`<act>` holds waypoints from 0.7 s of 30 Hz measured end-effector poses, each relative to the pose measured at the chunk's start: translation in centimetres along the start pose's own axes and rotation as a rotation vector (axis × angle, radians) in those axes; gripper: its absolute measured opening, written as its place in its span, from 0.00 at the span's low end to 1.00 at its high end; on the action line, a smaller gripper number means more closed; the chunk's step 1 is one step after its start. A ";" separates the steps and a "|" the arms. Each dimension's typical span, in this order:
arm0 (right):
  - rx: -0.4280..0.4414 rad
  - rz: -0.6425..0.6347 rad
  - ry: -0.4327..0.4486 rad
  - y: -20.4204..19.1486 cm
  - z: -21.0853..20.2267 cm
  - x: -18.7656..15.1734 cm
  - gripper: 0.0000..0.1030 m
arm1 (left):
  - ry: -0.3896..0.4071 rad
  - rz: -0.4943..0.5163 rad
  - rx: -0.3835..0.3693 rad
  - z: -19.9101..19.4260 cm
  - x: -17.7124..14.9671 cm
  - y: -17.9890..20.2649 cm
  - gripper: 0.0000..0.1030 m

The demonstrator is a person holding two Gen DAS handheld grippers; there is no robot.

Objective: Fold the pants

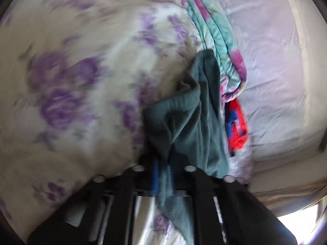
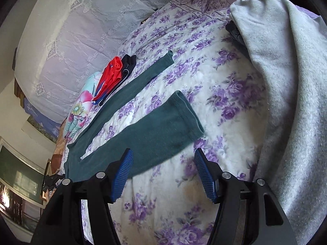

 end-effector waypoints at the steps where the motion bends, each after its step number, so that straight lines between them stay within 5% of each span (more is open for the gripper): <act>1: -0.004 -0.003 -0.004 0.0 0.0 -0.1 0.61 | 0.007 0.000 -0.014 -0.4 -0.1 -0.1 0.05; 10: 0.004 0.010 -0.058 0.2 -0.1 -1.4 0.60 | 0.047 0.071 0.007 -4.0 -2.1 1.7 0.04; 14: 0.040 0.049 -0.094 -0.2 3.0 -0.3 0.42 | 0.039 0.064 0.002 -4.2 -2.1 2.3 0.04; 16: 0.034 0.093 -0.080 0.2 4.4 0.7 0.03 | 0.044 0.067 0.005 -4.2 -2.3 2.5 0.04; 21: 0.091 0.120 -0.011 -0.4 2.6 1.8 0.02 | 0.054 0.049 -0.024 -6.2 -3.4 2.9 0.04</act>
Point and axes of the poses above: each gripper's, at about its wrist camera, not at the fingertips, and z roughly the way its jaws point, y to its right, x to its top, the point moved 6 cm from there along z, roughly the way its jaws point, and after that the axes turned 8 degrees about -x, right-handed, at the moved point
